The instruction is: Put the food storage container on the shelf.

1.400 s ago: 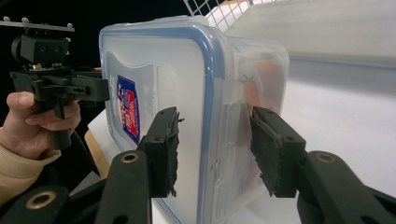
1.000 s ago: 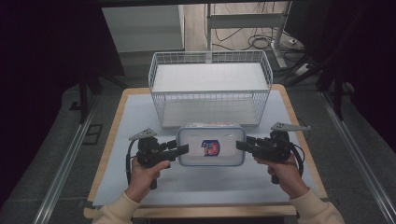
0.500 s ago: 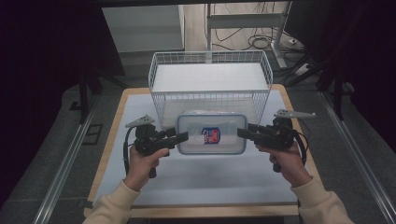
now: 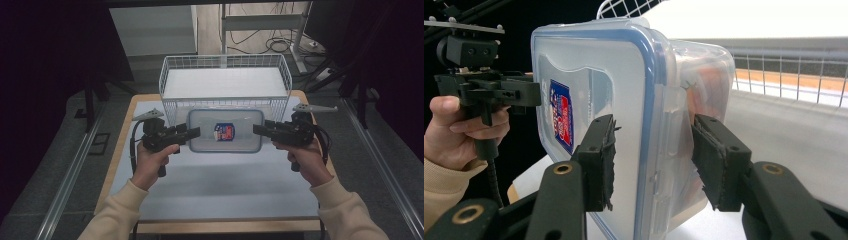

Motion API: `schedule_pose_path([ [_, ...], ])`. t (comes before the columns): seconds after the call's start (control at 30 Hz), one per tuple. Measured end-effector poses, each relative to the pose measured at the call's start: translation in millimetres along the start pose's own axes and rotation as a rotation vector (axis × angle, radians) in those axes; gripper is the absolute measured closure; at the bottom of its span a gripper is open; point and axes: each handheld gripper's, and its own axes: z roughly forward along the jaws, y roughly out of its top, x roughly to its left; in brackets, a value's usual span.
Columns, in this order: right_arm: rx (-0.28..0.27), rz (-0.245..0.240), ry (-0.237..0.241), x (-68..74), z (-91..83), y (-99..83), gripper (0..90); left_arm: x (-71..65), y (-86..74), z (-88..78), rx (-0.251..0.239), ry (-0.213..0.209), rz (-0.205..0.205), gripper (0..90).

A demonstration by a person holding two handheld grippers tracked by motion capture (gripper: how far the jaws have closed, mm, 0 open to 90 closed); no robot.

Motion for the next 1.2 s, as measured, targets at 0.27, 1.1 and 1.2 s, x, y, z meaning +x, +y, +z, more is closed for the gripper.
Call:
schedule_pose_path([
  [0.27,-0.006,-0.019,-0.009,-2.9,2.2,17.7,52.9,5.9,15.9,3.2,-0.014,-0.011,0.004,44.7],
  [1.1,-0.023,-0.014,-0.013,-18.3,14.5,71.6,52.9,21.3,72.6,13.5,-0.023,-0.014,-0.008,44.7],
  [1.2,-0.032,-0.012,-0.017,-22.8,17.0,82.6,52.9,26.2,83.3,17.1,-0.031,-0.020,-0.005,44.7],
])
